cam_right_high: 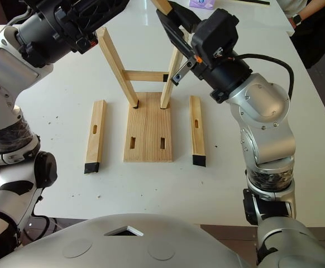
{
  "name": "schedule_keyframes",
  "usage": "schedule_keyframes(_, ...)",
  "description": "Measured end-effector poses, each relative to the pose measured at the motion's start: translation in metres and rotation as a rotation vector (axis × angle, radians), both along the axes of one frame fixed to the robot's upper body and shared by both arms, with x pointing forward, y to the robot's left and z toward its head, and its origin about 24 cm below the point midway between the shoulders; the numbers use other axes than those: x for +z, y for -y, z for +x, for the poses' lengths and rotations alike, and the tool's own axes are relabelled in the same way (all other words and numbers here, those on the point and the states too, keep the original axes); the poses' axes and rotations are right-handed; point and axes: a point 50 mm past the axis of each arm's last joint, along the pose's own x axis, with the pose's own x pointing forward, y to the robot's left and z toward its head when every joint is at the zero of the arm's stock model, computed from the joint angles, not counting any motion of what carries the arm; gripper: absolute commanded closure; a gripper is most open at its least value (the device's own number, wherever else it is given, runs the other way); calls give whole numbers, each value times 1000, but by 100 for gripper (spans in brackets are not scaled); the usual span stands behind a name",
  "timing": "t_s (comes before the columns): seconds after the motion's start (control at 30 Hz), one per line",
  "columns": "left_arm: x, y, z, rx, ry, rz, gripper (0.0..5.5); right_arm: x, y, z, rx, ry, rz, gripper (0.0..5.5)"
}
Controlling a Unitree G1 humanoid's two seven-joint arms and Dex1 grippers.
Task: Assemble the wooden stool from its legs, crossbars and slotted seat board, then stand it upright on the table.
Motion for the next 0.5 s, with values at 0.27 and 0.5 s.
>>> schedule_keyframes(0.27,5,2,3,-20,-29,-35,311,0,-5,-1,18,13,-4,508)
schedule_keyframes(0.5,4,0,3,-19,-34,-5,311,-1,-7,-2,9,60,-61,508)
